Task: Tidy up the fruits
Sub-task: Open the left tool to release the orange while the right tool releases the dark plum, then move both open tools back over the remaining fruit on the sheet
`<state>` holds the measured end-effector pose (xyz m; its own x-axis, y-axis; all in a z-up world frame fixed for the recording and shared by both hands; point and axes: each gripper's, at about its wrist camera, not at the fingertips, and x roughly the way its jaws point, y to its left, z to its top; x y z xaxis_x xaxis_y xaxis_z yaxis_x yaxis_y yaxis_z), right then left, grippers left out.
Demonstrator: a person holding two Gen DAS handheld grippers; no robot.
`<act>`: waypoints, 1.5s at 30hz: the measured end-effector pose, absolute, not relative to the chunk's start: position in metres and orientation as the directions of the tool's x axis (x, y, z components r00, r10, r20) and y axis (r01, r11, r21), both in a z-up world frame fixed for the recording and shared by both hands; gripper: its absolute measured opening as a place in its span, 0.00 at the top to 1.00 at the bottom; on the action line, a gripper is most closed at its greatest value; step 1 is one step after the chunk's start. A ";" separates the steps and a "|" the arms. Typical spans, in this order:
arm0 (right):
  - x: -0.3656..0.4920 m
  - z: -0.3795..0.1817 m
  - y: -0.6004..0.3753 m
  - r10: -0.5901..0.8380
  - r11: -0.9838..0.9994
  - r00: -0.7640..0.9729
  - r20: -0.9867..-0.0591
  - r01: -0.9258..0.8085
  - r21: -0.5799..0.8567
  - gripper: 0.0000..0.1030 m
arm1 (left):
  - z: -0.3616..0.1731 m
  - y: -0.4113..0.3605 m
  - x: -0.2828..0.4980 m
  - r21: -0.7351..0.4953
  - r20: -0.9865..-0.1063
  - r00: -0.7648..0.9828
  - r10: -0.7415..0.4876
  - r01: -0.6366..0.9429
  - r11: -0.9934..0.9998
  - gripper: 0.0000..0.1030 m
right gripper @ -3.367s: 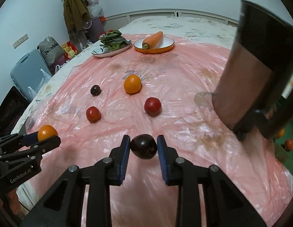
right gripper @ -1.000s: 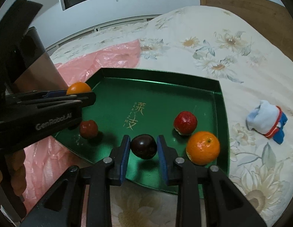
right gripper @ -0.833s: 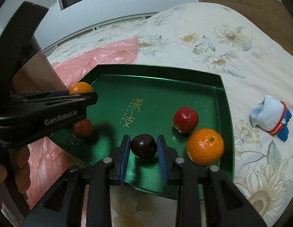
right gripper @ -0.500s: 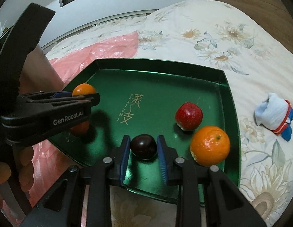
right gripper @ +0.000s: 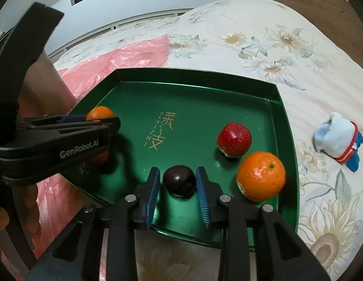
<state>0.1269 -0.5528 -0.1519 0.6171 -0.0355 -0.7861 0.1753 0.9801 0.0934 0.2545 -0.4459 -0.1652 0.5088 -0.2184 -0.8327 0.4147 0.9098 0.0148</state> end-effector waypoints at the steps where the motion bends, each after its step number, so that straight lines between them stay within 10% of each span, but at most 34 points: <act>1: 0.126 -0.152 -0.553 -0.036 0.980 0.616 -0.787 0.177 0.094 0.41 | -0.164 -0.446 0.254 0.012 -0.832 0.509 -0.221 0.414 0.910 0.62; 8: 0.124 -0.144 -0.552 -0.054 0.979 0.618 -0.784 0.186 0.079 0.20 | -0.154 -0.445 0.249 0.010 -0.827 0.514 -0.226 0.417 0.909 0.62; 21: 0.104 -0.110 -0.540 -0.083 0.981 0.637 -0.767 0.188 0.050 0.20 | -0.117 -0.416 0.214 -0.011 -0.817 0.517 -0.257 0.431 0.902 0.62; 31: 0.071 -0.070 -0.514 -0.113 0.982 0.648 -0.754 0.186 0.013 0.00 | -0.083 -0.353 0.164 -0.045 -0.816 0.514 -0.264 0.399 0.916 0.47; 45: 0.021 -0.011 -0.455 -0.149 0.985 0.690 -0.708 0.163 -0.049 0.00 | -0.030 -0.276 0.097 -0.084 -0.783 0.552 -0.286 0.362 0.929 0.24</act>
